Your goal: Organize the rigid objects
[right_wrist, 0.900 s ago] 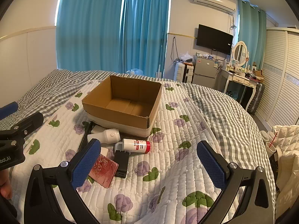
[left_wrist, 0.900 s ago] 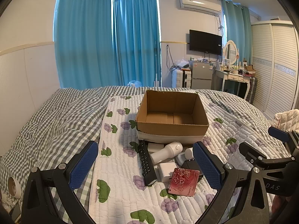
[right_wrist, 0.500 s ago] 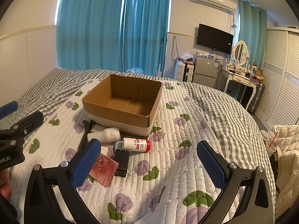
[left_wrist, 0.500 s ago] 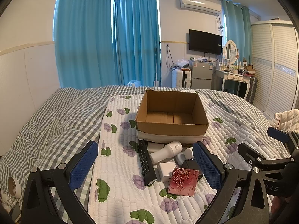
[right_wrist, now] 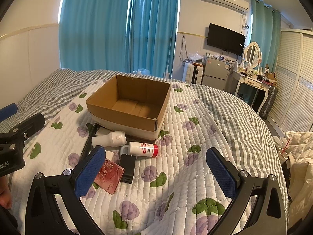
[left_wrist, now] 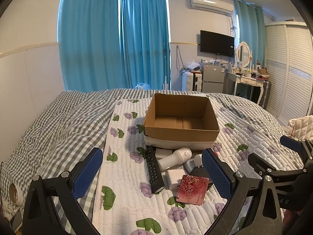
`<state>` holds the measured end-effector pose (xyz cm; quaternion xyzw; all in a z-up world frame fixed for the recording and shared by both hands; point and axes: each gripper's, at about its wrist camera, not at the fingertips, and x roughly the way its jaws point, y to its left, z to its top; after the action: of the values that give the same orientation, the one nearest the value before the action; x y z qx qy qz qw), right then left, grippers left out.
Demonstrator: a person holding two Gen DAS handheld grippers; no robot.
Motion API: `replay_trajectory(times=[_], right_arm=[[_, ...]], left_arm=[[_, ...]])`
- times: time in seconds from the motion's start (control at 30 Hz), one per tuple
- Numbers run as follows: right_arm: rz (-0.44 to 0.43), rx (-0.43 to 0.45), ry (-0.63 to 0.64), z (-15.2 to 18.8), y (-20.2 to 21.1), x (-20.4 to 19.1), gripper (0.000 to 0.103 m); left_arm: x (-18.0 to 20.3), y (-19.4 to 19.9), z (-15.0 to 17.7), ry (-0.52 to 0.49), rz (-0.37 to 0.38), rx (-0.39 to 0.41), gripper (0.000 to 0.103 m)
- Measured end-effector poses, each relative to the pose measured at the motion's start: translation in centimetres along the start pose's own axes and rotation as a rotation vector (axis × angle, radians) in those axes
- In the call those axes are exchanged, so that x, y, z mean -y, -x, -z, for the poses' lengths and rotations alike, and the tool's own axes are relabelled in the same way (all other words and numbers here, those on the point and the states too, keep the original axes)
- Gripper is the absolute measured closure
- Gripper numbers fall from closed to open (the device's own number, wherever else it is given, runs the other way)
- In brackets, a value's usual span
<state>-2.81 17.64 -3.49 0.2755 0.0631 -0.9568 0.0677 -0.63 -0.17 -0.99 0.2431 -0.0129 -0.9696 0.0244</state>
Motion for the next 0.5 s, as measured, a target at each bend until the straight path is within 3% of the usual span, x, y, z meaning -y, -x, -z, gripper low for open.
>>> replay_trajectory(times=[0.3,0.5], right_arm=[[-0.015,-0.023,0.035,-1.6,-0.3,-0.2,0.000],[-0.011,-0.112,0.062,-4.2,-3.6,0.8,0.000]], left_arm=[[0.4,-1.1,-1.5,-0.034,-0.069,-0.059,0.000],[0.0,-5.3,-3.3,-0.027,-0.054,-0.151,0.000]])
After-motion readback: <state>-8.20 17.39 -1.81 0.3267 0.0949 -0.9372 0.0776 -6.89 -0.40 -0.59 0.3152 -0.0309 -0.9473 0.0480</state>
